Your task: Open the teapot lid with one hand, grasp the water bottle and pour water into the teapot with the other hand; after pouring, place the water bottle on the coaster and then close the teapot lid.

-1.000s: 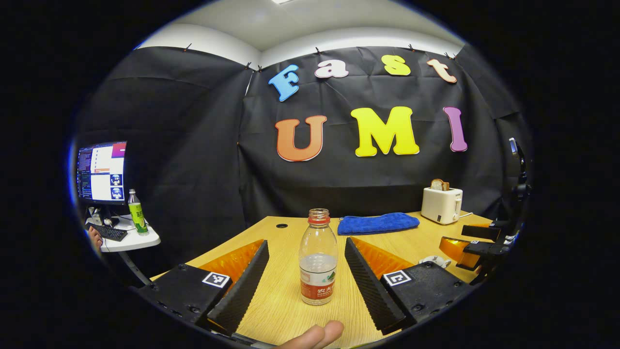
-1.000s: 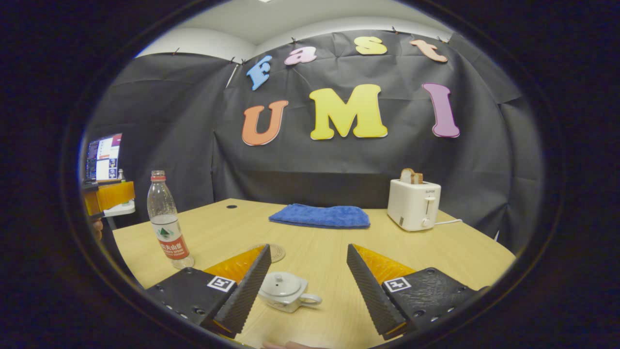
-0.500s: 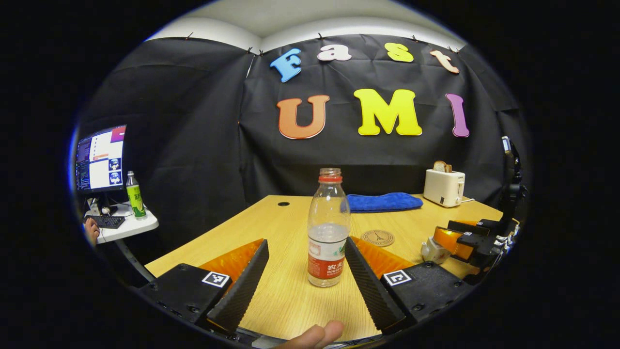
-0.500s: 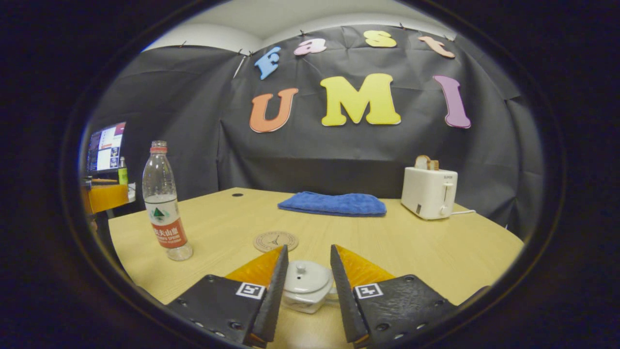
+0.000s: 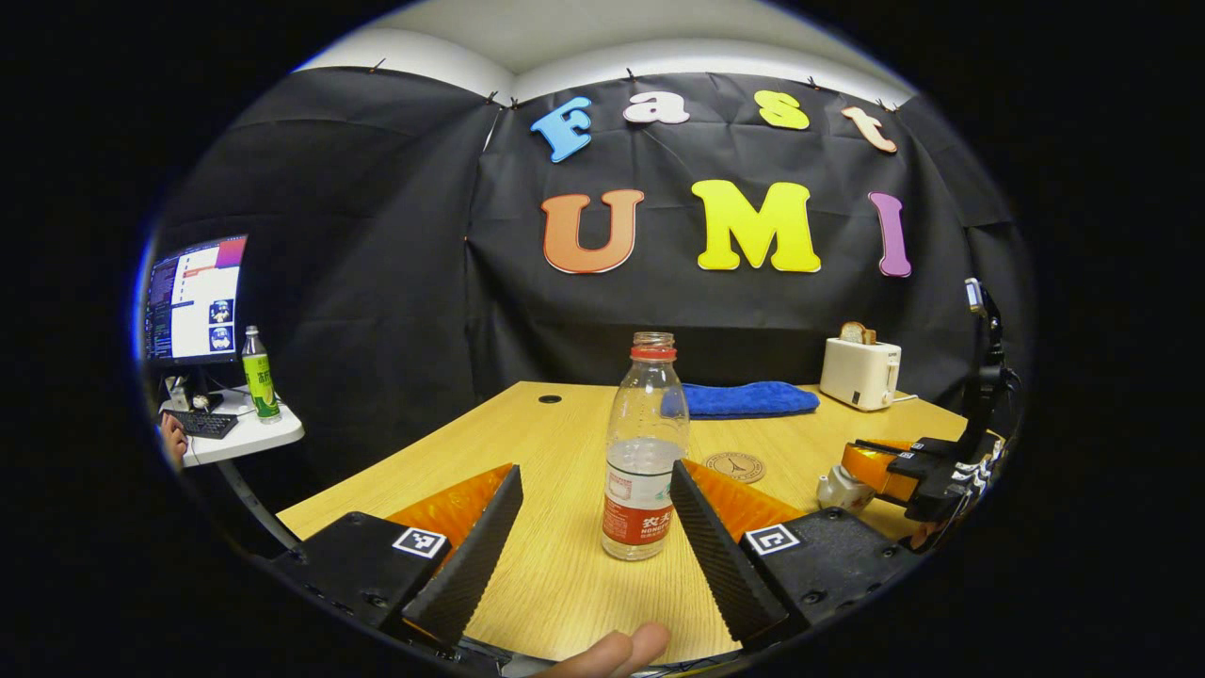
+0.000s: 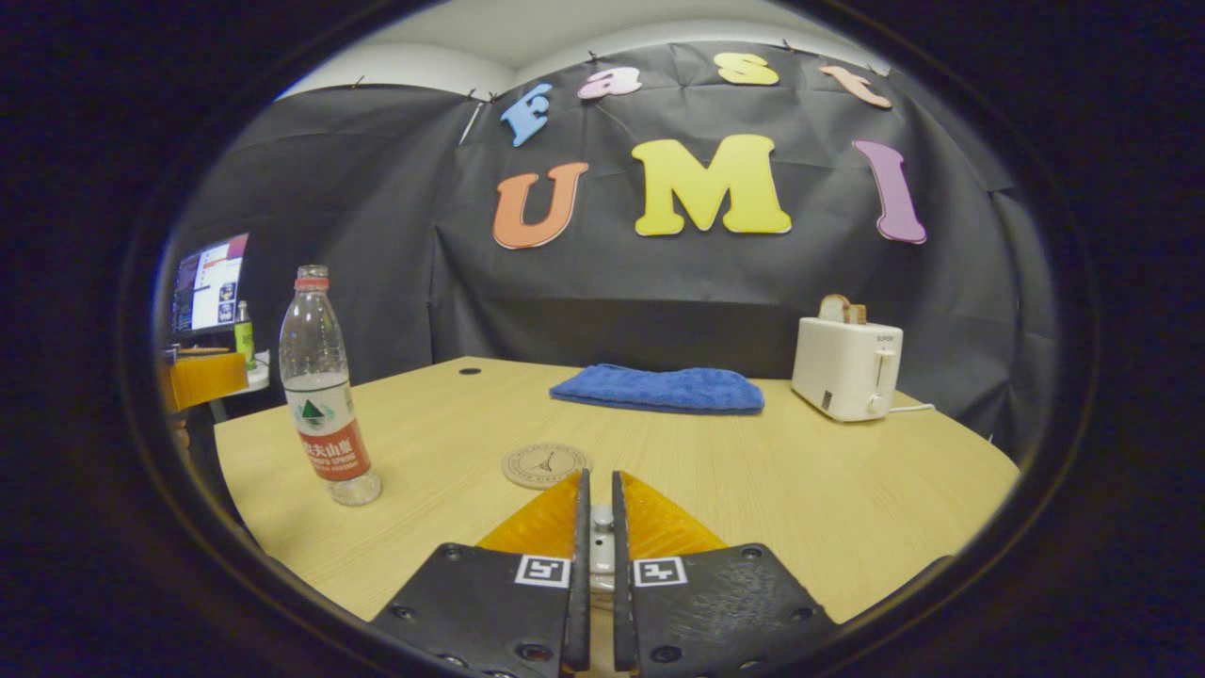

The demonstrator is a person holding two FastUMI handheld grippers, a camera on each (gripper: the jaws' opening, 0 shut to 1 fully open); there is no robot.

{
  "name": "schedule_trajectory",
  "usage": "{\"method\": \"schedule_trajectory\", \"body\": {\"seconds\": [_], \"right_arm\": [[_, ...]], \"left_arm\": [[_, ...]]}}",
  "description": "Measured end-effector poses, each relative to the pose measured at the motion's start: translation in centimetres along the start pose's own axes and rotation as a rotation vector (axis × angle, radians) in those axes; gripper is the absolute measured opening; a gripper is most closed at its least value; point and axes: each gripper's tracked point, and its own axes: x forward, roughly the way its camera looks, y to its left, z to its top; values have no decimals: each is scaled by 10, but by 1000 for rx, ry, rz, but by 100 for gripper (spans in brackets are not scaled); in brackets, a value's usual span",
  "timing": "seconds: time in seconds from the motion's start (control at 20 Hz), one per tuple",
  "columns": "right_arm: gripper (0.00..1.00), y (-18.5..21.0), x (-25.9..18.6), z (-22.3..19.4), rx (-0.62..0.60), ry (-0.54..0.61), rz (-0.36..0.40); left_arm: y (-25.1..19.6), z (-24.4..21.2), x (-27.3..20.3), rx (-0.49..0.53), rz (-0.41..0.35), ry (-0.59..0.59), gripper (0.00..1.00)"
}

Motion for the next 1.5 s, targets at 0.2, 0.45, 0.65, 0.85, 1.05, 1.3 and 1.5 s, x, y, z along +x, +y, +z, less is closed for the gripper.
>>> {"method": "schedule_trajectory", "body": {"seconds": [0.2,0.45,0.65,0.85,1.05,1.3,1.5], "right_arm": [[1,-2,-1,8,39,-12,5],[0,-4,-10,30,81,-35,16],[0,-27,-25,57,61,-87,-30],[1,-48,-40,68,59,-128,-107],[0,-60,-51,66,70,-120,-138],[0,-87,-70,63,91,-123,-204],[0,-101,-87,72,102,-137,-237]], "left_arm": [[-7,0,0,-13,-23,-7,99],[-22,3,7,-35,-76,-34,99],[-29,-5,28,-3,-101,-28,99],[-39,-23,47,-26,-155,9,99],[-29,-25,66,-29,-148,-10,99],[-29,-29,83,-45,-180,-4,99],[-31,-27,87,-31,-206,-24,80]]}}
